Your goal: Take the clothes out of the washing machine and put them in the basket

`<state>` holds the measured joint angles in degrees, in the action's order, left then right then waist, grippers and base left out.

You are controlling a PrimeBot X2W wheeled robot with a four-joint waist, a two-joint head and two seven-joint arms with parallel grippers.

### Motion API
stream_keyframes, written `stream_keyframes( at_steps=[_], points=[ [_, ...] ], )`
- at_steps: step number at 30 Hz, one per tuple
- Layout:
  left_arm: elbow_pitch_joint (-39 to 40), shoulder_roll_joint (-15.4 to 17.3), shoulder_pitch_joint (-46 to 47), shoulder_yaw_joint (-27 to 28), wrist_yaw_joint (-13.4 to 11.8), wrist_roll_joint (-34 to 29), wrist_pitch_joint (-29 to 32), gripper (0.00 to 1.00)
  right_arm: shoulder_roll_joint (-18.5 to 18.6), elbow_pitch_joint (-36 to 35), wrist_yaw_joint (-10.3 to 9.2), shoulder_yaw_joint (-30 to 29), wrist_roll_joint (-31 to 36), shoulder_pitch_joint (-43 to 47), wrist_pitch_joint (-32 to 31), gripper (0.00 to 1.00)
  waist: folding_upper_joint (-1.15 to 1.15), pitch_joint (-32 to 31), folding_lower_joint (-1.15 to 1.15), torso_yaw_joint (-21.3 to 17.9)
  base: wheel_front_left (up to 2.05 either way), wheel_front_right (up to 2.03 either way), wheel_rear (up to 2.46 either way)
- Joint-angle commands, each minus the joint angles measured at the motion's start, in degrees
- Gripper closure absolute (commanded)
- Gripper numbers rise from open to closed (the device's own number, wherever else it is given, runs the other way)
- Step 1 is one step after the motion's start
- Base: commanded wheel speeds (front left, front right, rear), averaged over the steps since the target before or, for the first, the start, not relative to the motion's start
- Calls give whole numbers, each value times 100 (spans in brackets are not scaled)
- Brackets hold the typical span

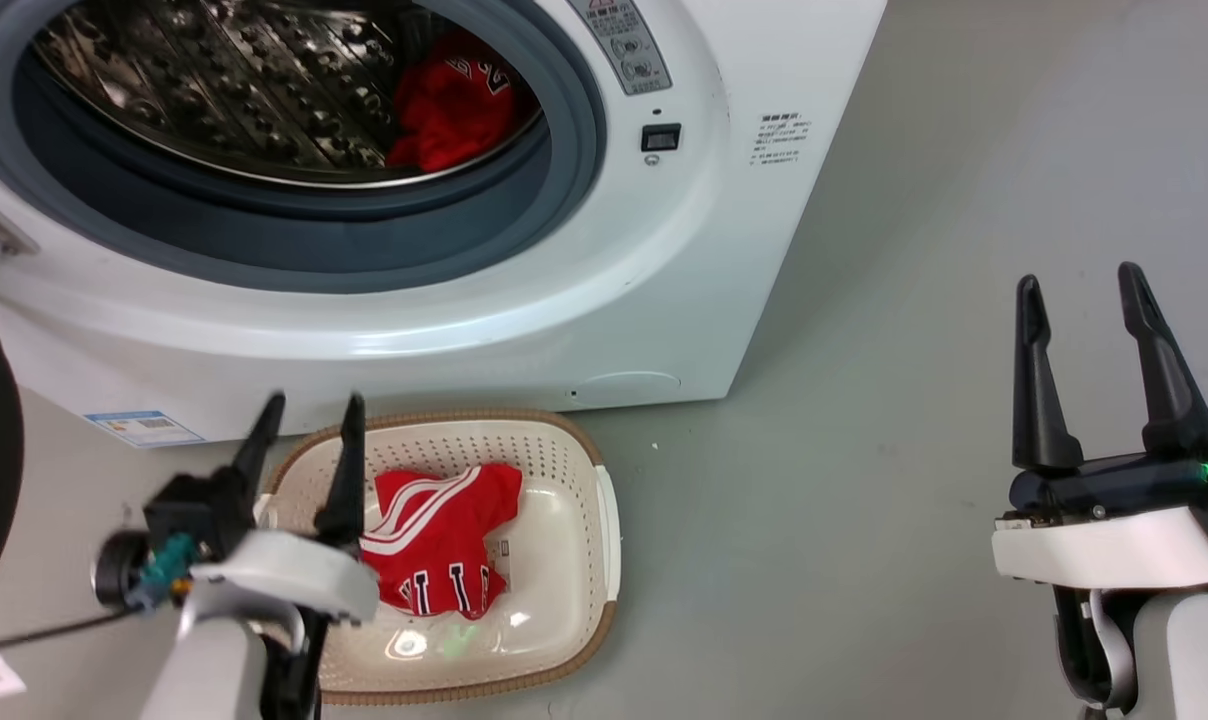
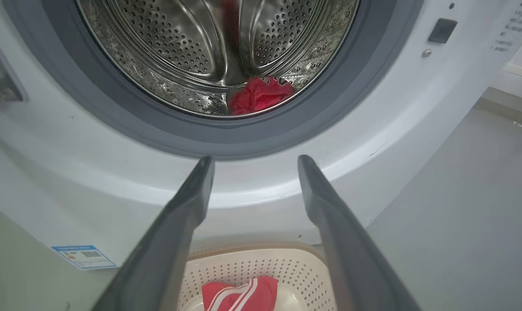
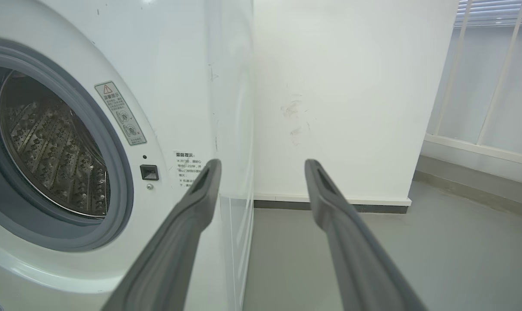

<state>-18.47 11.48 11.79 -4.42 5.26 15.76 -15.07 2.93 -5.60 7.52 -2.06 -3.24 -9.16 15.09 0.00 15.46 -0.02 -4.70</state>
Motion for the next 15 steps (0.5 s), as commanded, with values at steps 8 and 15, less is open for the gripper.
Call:
stream_keyframes(
  at_steps=[8, 15],
  points=[
    [225, 431, 1144, 20, 171, 109, 79, 0, -9, -95, -6, 63, -191, -189, 12, 0, 0, 757, 2, -334, 0, 0, 0],
    [76, 869, 2420, -41, 214, 705, 937, 0, -12, -176, -6, 49, -404, -362, 12, 0, 0, 1413, 2, -603, 0, 0, 0]
  ],
)
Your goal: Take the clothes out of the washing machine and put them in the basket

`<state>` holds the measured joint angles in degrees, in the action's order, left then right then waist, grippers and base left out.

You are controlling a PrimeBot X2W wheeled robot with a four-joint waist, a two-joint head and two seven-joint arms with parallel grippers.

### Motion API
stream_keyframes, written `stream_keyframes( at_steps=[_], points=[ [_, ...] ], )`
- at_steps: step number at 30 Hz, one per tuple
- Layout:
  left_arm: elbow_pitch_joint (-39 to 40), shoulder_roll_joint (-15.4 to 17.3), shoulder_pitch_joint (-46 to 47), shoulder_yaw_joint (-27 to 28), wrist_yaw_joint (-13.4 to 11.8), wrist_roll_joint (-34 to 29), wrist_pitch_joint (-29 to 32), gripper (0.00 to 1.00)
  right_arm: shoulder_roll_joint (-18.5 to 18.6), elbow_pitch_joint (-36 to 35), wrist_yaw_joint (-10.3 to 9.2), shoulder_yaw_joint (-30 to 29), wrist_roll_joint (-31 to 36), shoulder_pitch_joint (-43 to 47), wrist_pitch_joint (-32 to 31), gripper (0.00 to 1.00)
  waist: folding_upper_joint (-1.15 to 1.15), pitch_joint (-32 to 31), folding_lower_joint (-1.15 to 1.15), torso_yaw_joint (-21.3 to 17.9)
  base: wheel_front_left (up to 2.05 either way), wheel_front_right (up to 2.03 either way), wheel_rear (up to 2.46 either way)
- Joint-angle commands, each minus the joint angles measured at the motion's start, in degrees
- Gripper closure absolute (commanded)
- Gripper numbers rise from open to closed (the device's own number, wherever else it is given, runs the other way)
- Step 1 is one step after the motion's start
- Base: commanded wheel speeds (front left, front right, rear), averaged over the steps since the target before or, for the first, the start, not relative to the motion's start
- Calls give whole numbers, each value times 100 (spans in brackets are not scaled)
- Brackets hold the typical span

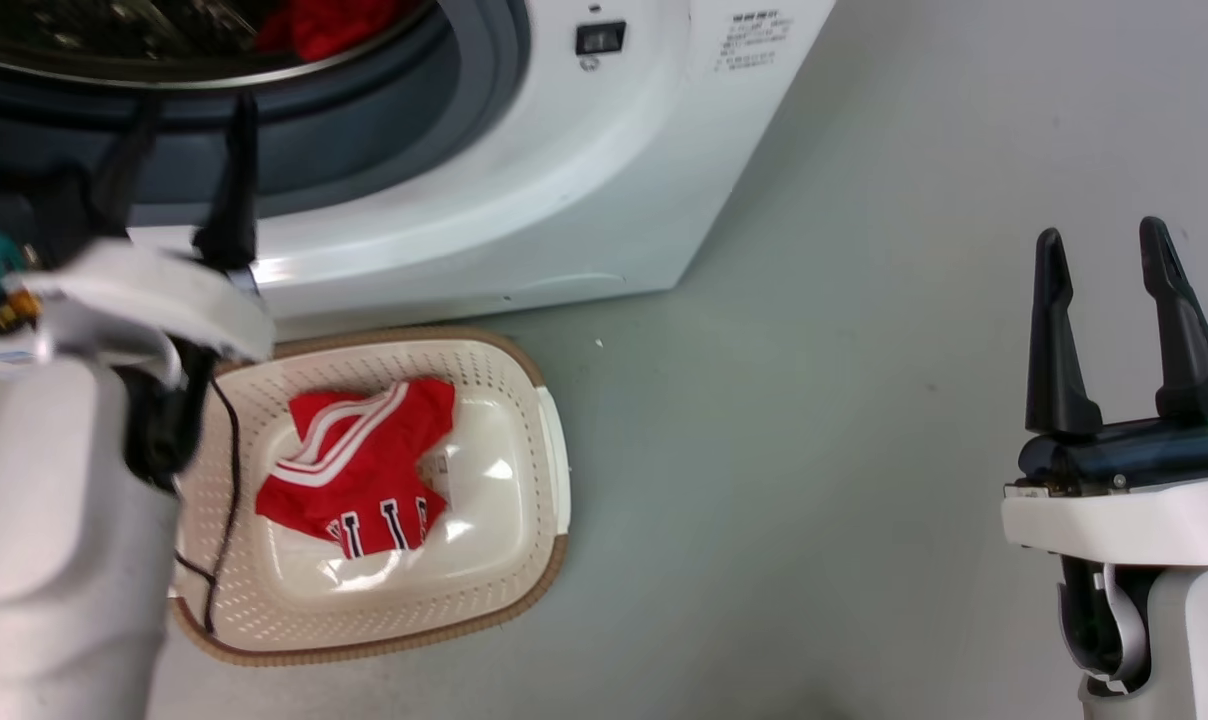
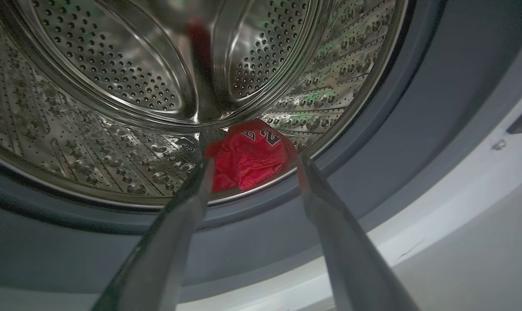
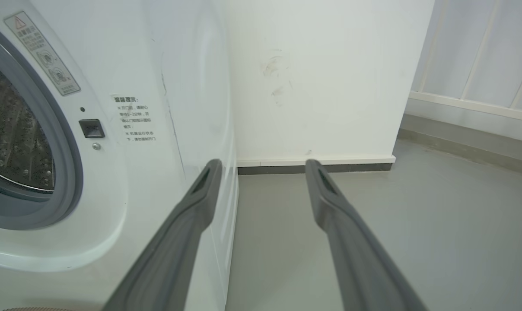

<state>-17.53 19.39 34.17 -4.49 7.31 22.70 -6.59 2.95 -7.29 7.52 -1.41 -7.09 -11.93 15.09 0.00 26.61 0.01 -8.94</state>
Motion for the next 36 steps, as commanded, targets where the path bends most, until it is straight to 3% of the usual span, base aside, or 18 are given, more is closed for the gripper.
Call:
stream_keyframes(
  at_steps=[1, 10, 18, 26, 36],
  points=[
    [-43, 167, 353, -72, 12, 87, 274, 0, -14, -17, -6, -9, -45, -113, 12, 0, 0, 389, -1, -216, 0, 0, 0],
    [-332, 1237, 2124, -893, 15, 266, 1549, 0, -14, -143, -6, 257, -277, -331, 12, 0, 0, 1241, -1, -573, 0, 0, 0],
    [-1143, 1772, 3767, -1223, 17, 770, 2670, 0, -16, -275, -6, 515, -606, -454, 12, 0, 0, 1847, -1, -997, 0, 0, 0],
    [-2241, 1770, 4986, -1096, -13, 1186, 3773, 0, -16, -376, -5, 869, -1013, -376, 12, 0, 0, 2155, -1, -1434, 0, 0, 0],
    [-2900, 1916, 5515, -1501, -19, 863, 4399, 0, -14, -634, -6, 985, -1176, -376, 12, 0, 0, 2374, -1, -1660, 0, 0, 0]
  ],
)
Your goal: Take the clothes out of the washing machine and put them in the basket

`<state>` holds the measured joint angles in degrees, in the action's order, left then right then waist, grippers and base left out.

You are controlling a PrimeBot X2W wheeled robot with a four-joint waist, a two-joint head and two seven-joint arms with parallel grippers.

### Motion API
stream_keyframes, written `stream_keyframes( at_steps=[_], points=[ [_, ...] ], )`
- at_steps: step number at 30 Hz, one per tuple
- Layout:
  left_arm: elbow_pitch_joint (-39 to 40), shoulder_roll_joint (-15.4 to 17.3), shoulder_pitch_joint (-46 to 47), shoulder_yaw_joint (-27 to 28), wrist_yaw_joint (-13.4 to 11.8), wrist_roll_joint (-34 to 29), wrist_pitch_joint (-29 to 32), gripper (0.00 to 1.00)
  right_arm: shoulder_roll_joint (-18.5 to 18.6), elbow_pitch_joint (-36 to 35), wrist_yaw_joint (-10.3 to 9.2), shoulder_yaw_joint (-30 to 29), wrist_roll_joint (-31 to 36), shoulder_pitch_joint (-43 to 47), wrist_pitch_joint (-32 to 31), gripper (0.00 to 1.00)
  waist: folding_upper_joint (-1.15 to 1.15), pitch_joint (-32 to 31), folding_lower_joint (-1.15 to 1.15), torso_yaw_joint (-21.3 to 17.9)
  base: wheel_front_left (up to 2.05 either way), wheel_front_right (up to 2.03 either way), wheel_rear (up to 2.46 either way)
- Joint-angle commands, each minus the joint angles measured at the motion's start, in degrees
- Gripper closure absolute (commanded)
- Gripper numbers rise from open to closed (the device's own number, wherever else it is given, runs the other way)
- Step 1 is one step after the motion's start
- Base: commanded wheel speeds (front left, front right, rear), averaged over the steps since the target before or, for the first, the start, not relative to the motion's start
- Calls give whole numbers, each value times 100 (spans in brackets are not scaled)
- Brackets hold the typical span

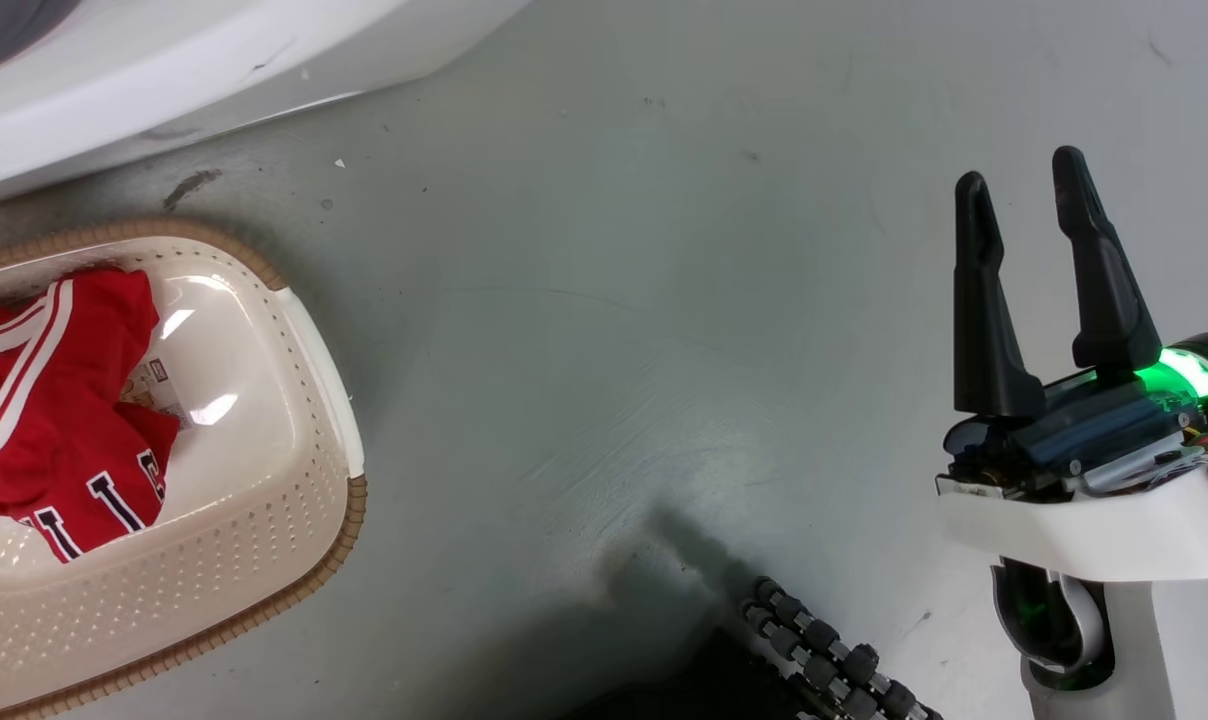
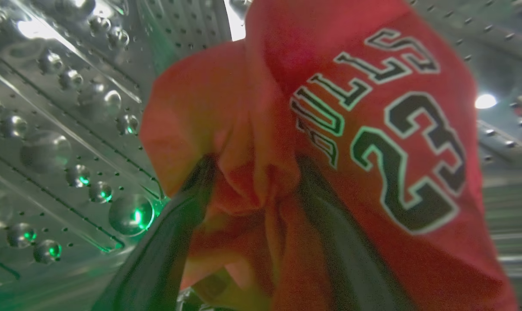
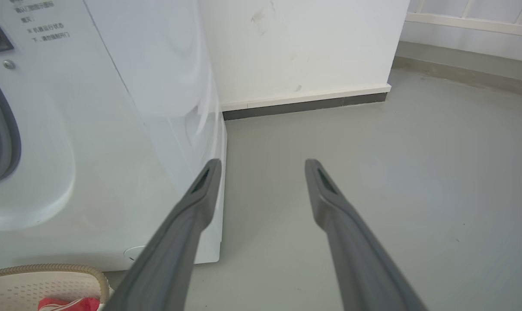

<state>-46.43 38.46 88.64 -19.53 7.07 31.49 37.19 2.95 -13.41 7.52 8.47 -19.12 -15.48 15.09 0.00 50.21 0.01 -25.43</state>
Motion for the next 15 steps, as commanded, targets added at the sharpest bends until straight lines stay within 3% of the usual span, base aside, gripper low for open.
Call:
stream_keyframes(
  at_steps=[1, 5, 6, 7, 15],
  points=[
    [-86, 3, 84, -21, -2, -31, 39, 0, -14, -18, -6, -13, 152, -14, 12, 0, 0, 23, -1, -17, 0, 0, 0],
    [-309, -49, 69, -172, 15, -47, 169, 0, -14, -52, -6, 3, 271, 16, 12, 0, 0, 40, -1, -14, 0, 0, 0],
    [-343, -57, 77, -210, 23, -39, 197, 40, -14, -58, -6, -4, 276, 25, 12, 0, 0, 44, -1, -11, 0, 0, 0],
    [-351, -65, 80, -240, 30, -24, 195, 100, -14, -67, -6, -19, 286, 29, 12, 0, 0, 49, -1, -7, 0, 0, 0],
    [-298, -51, 223, -375, 41, 175, -262, 100, -14, -40, -6, -103, 265, -131, 12, 0, 0, 14, -1, 49, 0, 0, 0]
  ],
)
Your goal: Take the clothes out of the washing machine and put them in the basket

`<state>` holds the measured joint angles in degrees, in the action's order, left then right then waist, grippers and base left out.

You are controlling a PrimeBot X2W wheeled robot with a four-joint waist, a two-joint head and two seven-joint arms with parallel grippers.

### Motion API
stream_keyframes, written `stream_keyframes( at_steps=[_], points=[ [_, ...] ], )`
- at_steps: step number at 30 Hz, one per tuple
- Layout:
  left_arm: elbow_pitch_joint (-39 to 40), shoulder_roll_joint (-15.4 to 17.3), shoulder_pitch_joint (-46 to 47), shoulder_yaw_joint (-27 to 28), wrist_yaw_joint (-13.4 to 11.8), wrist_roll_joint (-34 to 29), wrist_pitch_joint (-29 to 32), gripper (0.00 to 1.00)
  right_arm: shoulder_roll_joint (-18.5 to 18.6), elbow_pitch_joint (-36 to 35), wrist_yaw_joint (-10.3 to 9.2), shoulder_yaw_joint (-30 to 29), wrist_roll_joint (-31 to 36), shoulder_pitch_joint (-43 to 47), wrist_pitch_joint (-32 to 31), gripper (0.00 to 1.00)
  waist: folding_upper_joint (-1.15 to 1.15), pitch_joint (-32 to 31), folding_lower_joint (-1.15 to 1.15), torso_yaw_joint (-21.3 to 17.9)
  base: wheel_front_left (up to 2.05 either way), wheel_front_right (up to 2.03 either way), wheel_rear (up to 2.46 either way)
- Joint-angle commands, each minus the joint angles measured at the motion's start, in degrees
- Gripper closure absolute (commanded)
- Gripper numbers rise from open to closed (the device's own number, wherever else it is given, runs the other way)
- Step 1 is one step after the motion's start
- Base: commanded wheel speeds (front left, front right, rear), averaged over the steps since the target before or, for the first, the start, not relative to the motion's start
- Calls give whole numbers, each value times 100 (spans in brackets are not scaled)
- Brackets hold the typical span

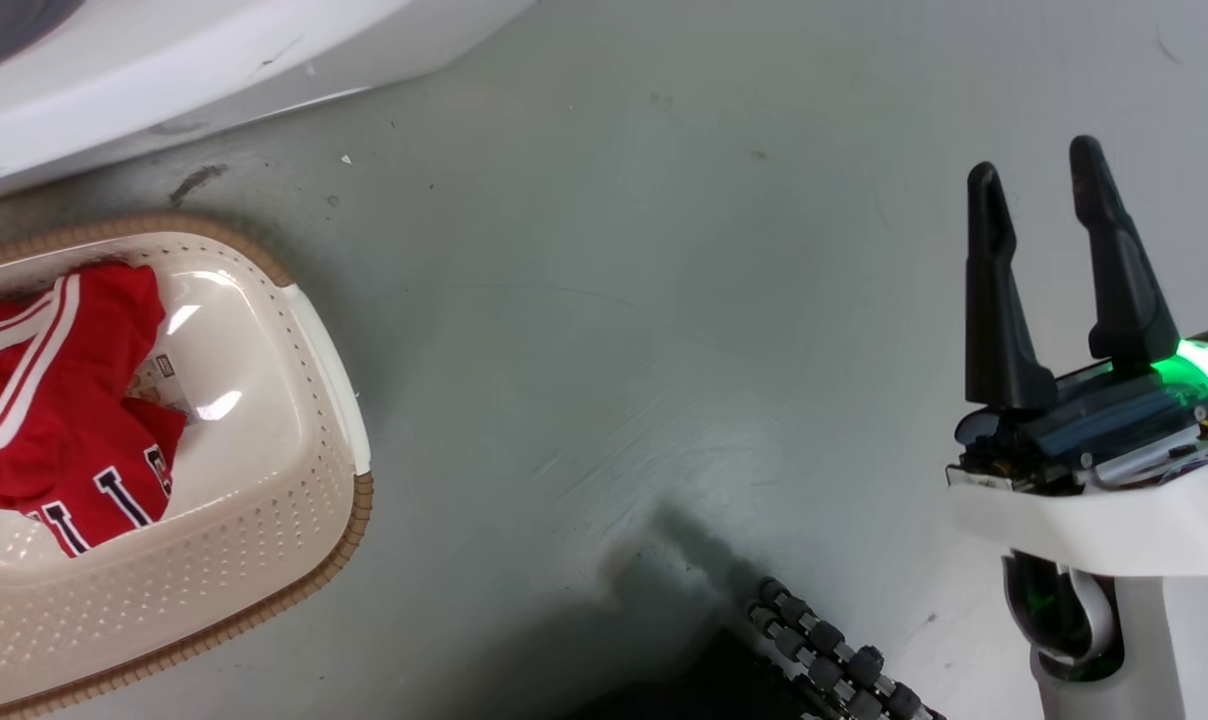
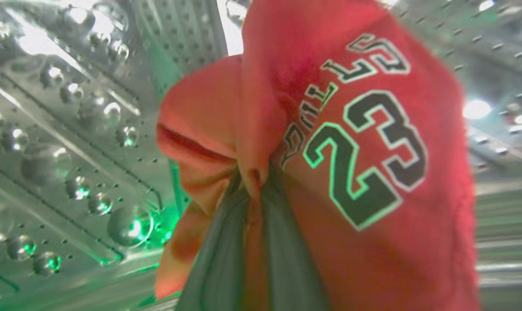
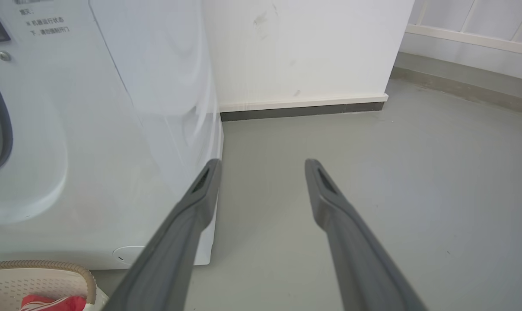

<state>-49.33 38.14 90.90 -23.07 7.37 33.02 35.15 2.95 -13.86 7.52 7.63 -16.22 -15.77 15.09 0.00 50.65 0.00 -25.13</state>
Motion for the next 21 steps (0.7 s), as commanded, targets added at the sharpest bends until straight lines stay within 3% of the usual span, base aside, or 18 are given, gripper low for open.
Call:
stream_keyframes(
  at_steps=[1, 11, 15, 16, 21],
  points=[
    [19, -26, -50, -54, 10, 63, -155, 100, -14, 15, -6, -36, -2, -115, 12, 0, 0, -74, 0, 48, 0, 0, 0],
    [343, -48, -871, -792, 12, 395, -1915, 100, -12, 154, -6, -404, 587, -194, 13, 0, 0, -883, 0, 608, 0, 0, 0],
    [303, -213, -1379, -968, 12, 710, -2568, 100, -11, 258, -6, -443, 772, -93, 12, 0, 0, -1408, 0, 857, 0, 0, 0],
    [197, -348, -1815, -1095, 12, 864, -2985, 100, -13, 383, -6, -410, 921, -54, 12, 0, 0, -1807, 0, 1033, 0, 0, 0],
    [187, -591, -2471, -1389, 12, 1005, -3494, 100, -9, 541, -6, -389, 1046, 29, 12, 0, 0, -2461, 0, 1325, 0, 0, 0]
  ],
)
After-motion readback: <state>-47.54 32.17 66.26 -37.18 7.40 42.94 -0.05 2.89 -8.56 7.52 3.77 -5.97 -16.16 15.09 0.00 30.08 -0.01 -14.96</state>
